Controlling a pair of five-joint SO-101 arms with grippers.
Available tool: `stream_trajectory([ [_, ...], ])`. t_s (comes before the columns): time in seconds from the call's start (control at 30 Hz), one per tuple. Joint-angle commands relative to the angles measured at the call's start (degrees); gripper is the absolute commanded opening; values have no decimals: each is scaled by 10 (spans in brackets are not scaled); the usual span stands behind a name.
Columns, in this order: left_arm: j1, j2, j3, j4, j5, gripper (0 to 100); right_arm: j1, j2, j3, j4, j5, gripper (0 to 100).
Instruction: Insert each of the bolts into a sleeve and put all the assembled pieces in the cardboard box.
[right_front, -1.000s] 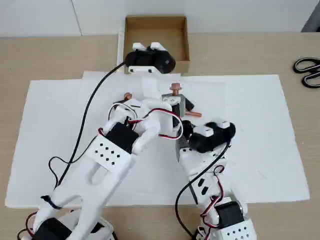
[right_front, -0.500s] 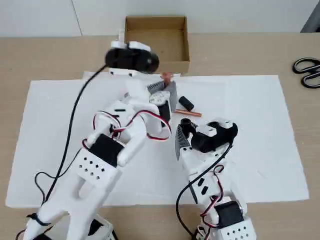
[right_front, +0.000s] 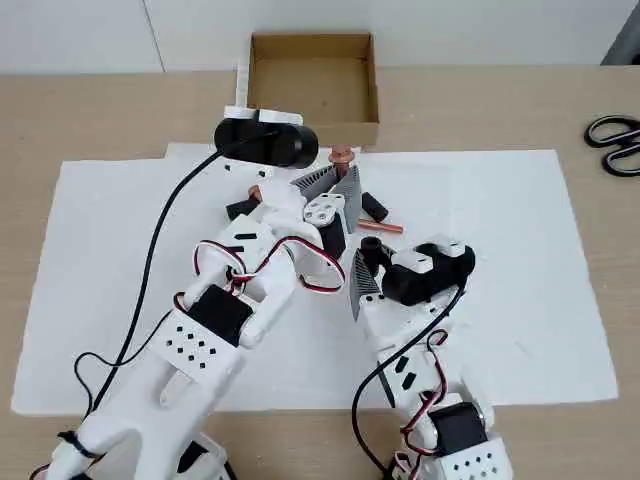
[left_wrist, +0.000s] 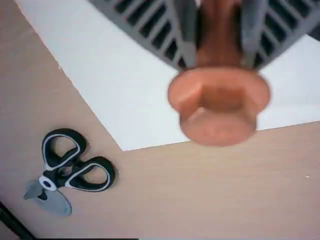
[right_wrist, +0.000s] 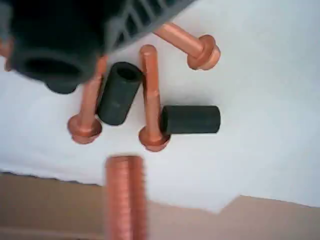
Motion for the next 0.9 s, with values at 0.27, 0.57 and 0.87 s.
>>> stream_trajectory([
  [0.27, 34, -20, -3, 24, -5, 6, -13, -15, 4, -15, -5, 4],
  [0.57, 37, 13, -15, 32, -5, 6, -13, -15, 4, -12, -5, 4],
  [0.87, 37, 56, -48, 30, -5, 6, -14, -15, 4, -12, -5, 4],
])
